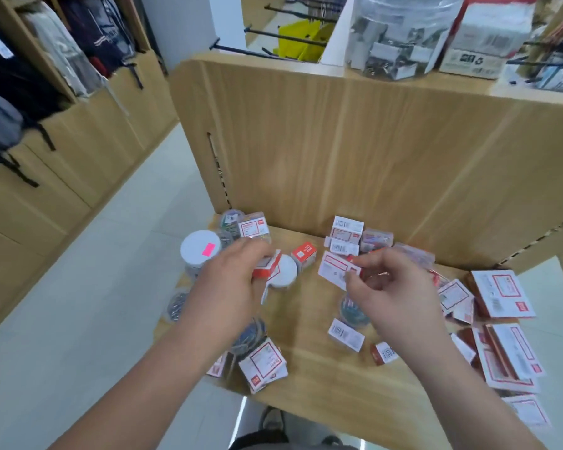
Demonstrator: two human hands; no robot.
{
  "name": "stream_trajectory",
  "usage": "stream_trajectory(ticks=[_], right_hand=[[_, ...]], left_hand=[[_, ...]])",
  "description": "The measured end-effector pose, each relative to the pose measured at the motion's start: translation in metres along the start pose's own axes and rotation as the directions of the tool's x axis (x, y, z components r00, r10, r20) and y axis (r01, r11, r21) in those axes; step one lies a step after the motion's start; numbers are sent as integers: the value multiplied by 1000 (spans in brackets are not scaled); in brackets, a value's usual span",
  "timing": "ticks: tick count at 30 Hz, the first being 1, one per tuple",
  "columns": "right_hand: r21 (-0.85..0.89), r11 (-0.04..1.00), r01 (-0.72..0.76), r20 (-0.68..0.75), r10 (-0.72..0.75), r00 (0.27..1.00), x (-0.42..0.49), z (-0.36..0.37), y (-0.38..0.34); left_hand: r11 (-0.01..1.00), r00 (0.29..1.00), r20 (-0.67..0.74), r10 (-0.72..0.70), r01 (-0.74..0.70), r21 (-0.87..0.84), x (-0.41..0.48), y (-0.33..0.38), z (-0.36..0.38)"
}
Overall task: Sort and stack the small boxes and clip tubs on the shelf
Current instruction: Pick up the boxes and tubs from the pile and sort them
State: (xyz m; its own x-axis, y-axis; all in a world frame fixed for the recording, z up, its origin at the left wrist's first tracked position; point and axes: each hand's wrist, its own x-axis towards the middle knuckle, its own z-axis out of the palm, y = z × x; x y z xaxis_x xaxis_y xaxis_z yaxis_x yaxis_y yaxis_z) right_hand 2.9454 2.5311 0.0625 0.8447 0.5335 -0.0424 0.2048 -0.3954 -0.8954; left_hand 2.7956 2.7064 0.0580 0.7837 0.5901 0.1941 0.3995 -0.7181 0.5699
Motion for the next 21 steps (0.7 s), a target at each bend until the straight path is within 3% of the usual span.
stream_trajectory(ticks=[6, 11, 21], right_hand=[[164, 980, -115, 86, 101, 991, 22, 62, 2], [154, 980, -128, 124, 109, 986, 29, 95, 10], [-286, 950, 125, 173, -77, 982, 45, 94, 24]], left_hand=[[992, 998, 15, -55, 53, 113, -7, -18, -5], [943, 995, 62, -83, 59, 328, -14, -21, 0], [812, 997, 65, -34, -10, 583, -18, -18, 12]])
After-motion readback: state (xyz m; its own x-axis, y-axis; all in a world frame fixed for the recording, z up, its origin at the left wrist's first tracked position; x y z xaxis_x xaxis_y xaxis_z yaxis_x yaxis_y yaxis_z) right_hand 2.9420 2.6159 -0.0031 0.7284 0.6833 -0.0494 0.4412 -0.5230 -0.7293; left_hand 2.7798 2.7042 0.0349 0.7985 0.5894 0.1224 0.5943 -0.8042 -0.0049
